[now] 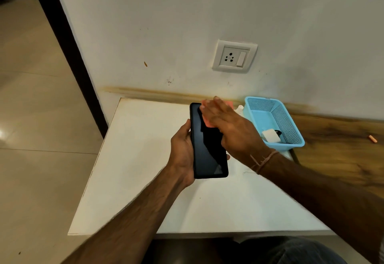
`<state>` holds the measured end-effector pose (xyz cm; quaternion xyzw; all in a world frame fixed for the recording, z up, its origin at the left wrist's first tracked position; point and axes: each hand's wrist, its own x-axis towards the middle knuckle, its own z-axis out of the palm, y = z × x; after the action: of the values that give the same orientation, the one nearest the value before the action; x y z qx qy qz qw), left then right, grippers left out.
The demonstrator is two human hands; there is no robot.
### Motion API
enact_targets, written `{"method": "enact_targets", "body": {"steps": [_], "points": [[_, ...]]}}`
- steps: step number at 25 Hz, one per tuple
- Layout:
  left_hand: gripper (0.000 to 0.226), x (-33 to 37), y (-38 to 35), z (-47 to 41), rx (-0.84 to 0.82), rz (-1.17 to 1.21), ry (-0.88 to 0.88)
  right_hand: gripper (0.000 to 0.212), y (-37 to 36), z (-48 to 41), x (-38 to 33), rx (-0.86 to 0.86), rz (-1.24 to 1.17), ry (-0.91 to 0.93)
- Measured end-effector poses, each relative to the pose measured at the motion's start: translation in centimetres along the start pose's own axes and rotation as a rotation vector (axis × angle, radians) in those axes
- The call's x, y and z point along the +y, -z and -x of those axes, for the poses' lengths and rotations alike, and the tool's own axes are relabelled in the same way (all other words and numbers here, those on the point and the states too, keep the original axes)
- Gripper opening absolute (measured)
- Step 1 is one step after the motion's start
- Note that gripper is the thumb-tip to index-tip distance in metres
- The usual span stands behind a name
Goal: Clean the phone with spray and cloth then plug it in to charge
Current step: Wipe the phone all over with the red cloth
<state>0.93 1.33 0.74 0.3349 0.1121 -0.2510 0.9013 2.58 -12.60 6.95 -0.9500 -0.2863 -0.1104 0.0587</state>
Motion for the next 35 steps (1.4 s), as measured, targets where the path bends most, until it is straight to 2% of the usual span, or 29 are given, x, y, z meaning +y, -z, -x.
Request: {"method": "enact_targets", "body": {"steps": [2, 5, 7, 8, 11, 13, 16, 18, 20, 21, 24, 25, 27, 30, 32, 33, 35], "points": [[0.059, -0.1, 0.2, -0.1, 0.025, -0.018, -0.014, 0.075, -0.4, -0.2, -0.9, 0.034, -0.056, -0.080], [0.062, 0.2, 0.9, -0.1, 0.015, 0.052, 0.010, 0.070, -2.2, 2.2, -3.6, 0.010, -0.044, 0.160], [0.063, 0.3, 1.1, -0.1, 0.009, 0.070, 0.027, 0.069, -1.7, 2.9, -2.7, 0.000, -0.005, 0.301], [0.062, 0.3, 1.0, -0.2, 0.006, 0.058, 0.018, 0.069, -1.1, 2.4, -1.7, 0.008, 0.004, 0.283], [0.063, 0.0, 0.5, -0.4, -0.033, 0.026, -0.008, 0.072, 0.5, 0.2, 0.5, 0.005, -0.034, -0.039], [0.061, 0.2, 0.4, -0.2, -0.014, 0.018, -0.016, 0.069, -0.1, 0.3, -0.6, 0.035, -0.066, -0.080], [0.065, 0.6, 1.0, -0.1, -0.009, 0.028, 0.009, 0.062, -2.0, 3.6, -3.3, 0.069, 0.004, 0.189], [0.071, 0.7, 1.0, 0.1, -0.038, 0.034, 0.033, 0.063, -2.0, 5.4, -3.2, 0.009, 0.071, 0.350], [0.070, 0.6, 0.7, 0.1, -0.053, 0.030, 0.042, 0.062, -0.9, 4.5, -1.5, -0.008, 0.118, 0.415], [0.068, 0.5, 0.4, 0.1, -0.059, 0.032, 0.037, 0.062, -0.3, 3.6, -0.6, -0.005, 0.125, 0.346], [0.069, -0.1, -0.2, 0.0, -0.084, 0.025, 0.021, 0.069, 0.9, 1.0, 1.1, 0.014, 0.017, -0.032], [0.068, -0.1, -0.3, 0.0, -0.074, 0.023, 0.022, 0.068, 0.7, 0.9, 0.7, 0.014, -0.009, -0.074], [0.066, 0.1, 0.0, 0.0, -0.048, 0.024, 0.026, 0.066, -0.6, 2.6, -1.2, 0.048, 0.000, 0.006], [0.072, 0.6, 0.3, 0.2, -0.078, 0.048, 0.008, 0.066, -2.6, 7.7, -4.0, 0.048, 0.076, 0.312], [0.073, 0.5, 0.2, 0.3, -0.094, 0.059, -0.001, 0.063, -1.9, 8.2, -3.0, 0.017, 0.099, 0.437], [0.071, 0.5, 0.1, 0.2, -0.092, 0.060, 0.002, 0.065, -1.3, 7.4, -1.9, 0.009, 0.097, 0.419], [0.068, 0.3, -0.2, 0.1, -0.093, 0.060, 0.017, 0.072, 0.1, 4.8, 0.2, 0.018, 0.084, 0.226]]}}
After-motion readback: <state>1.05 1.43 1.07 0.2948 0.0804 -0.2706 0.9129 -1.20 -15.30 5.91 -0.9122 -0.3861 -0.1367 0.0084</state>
